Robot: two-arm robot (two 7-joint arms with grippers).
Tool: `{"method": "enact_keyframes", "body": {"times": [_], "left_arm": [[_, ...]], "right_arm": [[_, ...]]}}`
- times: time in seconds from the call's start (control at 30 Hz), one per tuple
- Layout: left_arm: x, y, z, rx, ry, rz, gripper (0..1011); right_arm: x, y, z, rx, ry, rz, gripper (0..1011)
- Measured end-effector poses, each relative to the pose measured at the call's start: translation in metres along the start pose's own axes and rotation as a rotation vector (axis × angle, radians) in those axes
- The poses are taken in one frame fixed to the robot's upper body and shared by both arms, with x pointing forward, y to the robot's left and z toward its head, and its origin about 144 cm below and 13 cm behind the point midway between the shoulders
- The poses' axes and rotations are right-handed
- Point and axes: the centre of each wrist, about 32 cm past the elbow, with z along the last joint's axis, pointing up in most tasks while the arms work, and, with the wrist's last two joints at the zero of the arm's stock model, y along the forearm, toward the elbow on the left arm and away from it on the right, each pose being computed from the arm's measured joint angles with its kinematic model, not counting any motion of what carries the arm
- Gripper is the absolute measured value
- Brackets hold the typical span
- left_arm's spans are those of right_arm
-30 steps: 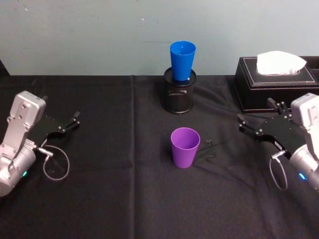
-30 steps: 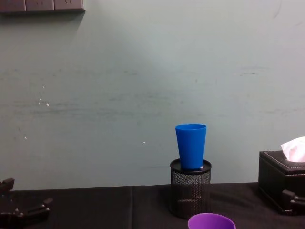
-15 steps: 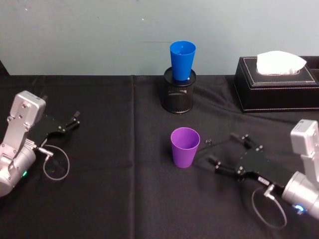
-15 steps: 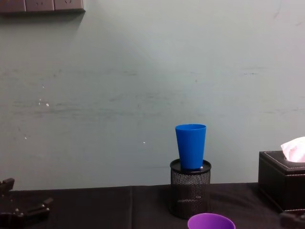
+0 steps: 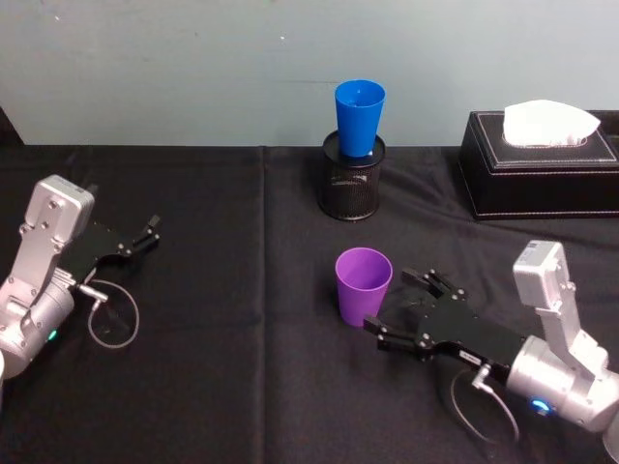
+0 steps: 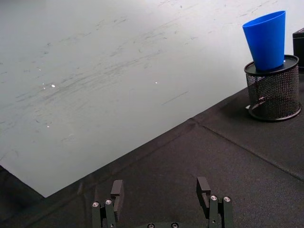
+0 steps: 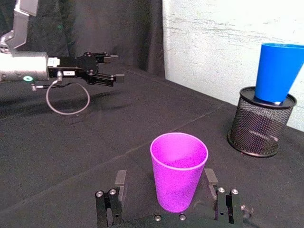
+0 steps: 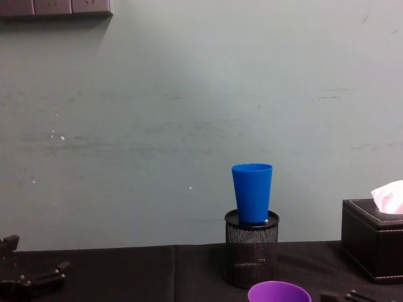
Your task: Pick up one cup with a gripper and tap it against the other cup.
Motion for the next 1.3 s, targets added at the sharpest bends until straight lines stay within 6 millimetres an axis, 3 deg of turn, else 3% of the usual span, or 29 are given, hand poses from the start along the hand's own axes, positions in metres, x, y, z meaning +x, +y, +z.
{"method": "enact_keyframes", "body": {"times": [0.67,1.3], "left_arm": [[0.000,0.000,0.000,0.000,0.000,0.000,1005],[0.000,0.000,0.000,0.000,0.000,0.000,1005]], "right_arm": [[0.005,0.037,-0.009,0.006,0.047,-0.035,1003],[0.005,0.047,-0.013,0.014,0.045,-0.041,1003]]}}
